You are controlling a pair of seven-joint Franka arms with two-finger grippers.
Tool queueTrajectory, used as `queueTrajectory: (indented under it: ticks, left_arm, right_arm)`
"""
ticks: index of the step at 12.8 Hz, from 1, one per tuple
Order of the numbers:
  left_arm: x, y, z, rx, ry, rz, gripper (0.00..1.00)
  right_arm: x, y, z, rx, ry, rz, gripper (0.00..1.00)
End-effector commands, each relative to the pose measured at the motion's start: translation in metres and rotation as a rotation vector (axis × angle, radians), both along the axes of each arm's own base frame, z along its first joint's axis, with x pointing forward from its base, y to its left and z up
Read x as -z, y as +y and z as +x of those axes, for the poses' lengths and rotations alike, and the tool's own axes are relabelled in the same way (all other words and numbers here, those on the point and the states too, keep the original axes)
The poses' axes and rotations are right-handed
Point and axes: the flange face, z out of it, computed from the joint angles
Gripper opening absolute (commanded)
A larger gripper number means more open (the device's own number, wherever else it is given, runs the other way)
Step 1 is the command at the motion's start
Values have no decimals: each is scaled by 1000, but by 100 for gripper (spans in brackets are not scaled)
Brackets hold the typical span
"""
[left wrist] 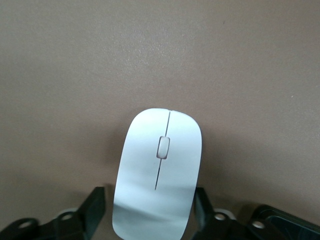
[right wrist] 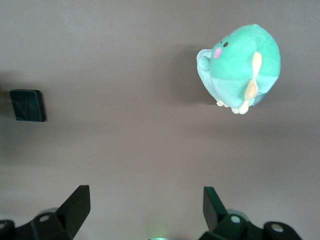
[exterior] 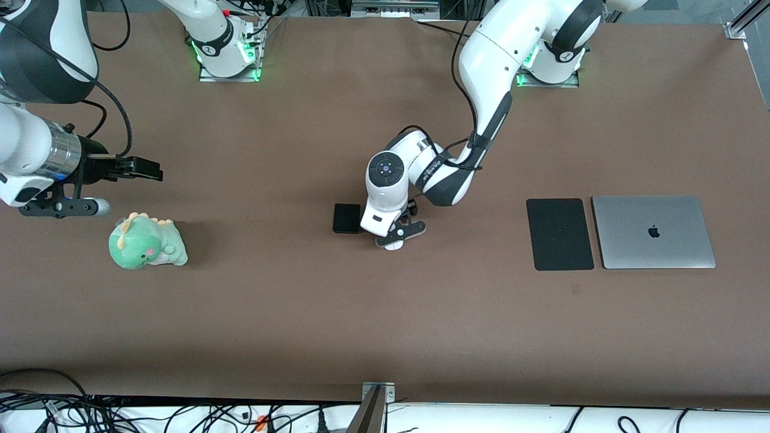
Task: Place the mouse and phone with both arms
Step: 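Grasp the white mouse with the left gripper while the right gripper reaches out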
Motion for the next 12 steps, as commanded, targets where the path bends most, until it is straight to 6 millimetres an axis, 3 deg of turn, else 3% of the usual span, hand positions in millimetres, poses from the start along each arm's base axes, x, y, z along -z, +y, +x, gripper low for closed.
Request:
queueTrajectory:
  ticks: [1,4,6,9,12]
  left_arm:
    - [-2,-5,3,-9,-27,12,55]
    - [-5,-3,5,-11,-29,10,50]
    - [-28,8,19,-23,-49,3,50]
    - [-59,61,57,-57,-58,56,51]
    - [-94,127,95,-75,-49,80,51]
  right_arm:
    - [6,5,4,21,-8,32,100]
    - [14,8,9,30,-4,67,100]
    - [22,12,13,30,-8,67,100]
    - [31,25,16,14,-8,72,100]
    - [40,60,21,63,-37,54,100]
